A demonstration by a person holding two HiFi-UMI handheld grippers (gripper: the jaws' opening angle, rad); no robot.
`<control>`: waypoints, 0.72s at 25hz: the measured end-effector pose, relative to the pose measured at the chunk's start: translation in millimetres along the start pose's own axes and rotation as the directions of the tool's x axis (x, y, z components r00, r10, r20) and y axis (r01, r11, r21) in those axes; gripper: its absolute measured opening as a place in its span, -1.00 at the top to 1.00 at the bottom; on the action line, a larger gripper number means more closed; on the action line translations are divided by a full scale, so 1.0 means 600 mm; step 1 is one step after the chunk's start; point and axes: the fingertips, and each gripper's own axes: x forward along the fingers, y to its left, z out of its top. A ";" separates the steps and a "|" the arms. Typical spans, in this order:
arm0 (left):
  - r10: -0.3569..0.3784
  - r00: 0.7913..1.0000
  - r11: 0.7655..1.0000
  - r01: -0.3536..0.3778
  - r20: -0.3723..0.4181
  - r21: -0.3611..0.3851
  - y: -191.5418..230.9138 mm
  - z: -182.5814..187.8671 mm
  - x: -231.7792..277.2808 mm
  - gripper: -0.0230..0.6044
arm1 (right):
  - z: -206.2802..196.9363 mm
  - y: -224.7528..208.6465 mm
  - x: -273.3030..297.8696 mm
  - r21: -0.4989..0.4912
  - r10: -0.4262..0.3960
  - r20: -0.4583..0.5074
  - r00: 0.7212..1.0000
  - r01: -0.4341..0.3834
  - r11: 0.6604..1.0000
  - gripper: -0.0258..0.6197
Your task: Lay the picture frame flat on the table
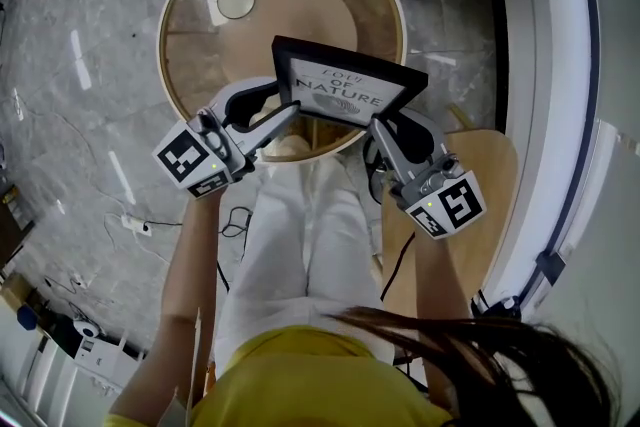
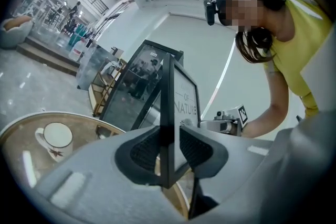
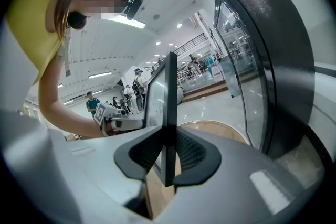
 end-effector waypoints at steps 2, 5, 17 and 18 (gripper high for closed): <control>0.019 1.000 1.000 -0.019 -0.010 0.020 0.009 -0.004 0.004 0.67 | -0.007 -0.008 0.003 0.008 -0.007 -0.002 1.000 0.007 1.000 0.70; 0.026 0.999 1.000 -0.026 -0.032 0.013 0.024 -0.018 0.017 0.67 | -0.022 -0.028 0.009 0.020 -0.020 -0.014 1.000 0.020 1.000 0.69; 0.088 0.989 0.994 -0.095 -0.119 -0.057 0.134 -0.118 0.094 0.67 | -0.125 -0.160 0.069 0.124 -0.083 -0.111 0.990 0.097 0.988 0.69; 0.089 0.987 0.993 -0.098 -0.130 -0.062 0.141 -0.123 0.099 0.67 | -0.132 -0.168 0.074 0.133 -0.084 -0.120 0.989 0.100 0.986 0.69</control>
